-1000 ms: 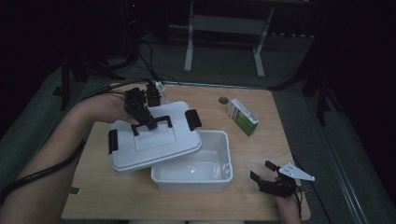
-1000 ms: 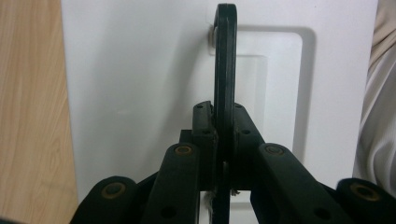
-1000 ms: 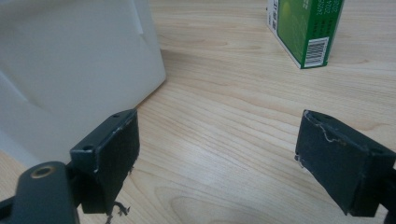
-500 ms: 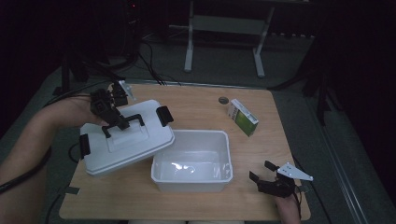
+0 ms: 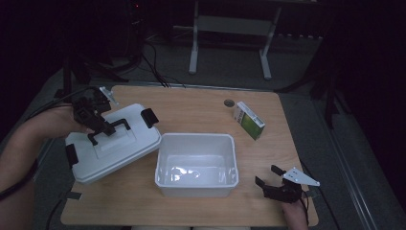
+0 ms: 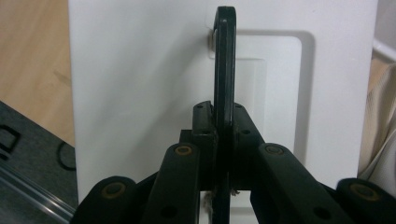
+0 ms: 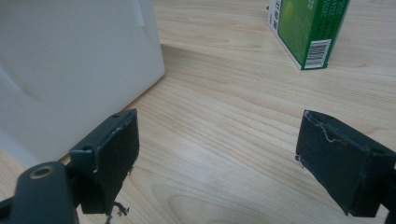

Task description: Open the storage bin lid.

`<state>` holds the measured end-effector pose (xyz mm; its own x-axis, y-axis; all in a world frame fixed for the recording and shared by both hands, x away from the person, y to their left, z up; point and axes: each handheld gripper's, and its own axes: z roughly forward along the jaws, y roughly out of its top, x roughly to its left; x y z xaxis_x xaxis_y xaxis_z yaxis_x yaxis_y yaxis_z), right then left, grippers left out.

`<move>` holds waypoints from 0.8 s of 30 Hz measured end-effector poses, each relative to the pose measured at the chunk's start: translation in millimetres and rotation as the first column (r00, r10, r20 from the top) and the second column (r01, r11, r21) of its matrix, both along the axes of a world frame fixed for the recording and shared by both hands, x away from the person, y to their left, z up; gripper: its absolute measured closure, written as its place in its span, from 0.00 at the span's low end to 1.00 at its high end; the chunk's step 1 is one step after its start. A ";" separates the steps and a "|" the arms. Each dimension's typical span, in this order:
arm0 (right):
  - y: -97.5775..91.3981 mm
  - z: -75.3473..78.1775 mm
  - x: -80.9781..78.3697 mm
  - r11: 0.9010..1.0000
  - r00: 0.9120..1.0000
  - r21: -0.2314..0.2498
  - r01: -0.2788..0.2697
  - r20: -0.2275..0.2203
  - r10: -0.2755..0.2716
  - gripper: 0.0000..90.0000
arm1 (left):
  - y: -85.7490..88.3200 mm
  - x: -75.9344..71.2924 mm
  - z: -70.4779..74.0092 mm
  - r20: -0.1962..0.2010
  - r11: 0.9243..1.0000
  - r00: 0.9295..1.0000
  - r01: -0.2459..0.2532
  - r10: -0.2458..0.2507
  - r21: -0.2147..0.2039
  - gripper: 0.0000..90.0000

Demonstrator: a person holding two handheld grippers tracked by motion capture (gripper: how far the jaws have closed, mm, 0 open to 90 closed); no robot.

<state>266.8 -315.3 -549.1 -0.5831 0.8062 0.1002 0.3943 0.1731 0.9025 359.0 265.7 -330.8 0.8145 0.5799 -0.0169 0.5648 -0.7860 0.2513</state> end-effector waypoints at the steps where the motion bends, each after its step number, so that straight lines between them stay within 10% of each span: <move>1: 0.0 -0.1 0.1 1.000 1.000 -0.003 -0.003 0.003 0.003 0.15 | 3.4 -0.3 -3.7 -0.001 1.000 1.000 -0.012 0.012 -0.003 0.93; 24: 0.3 0.4 0.5 1.000 1.000 -0.004 -0.007 0.006 0.007 0.15 | 18.5 7.0 -85.3 -0.079 0.996 0.993 -0.094 0.092 -0.012 0.93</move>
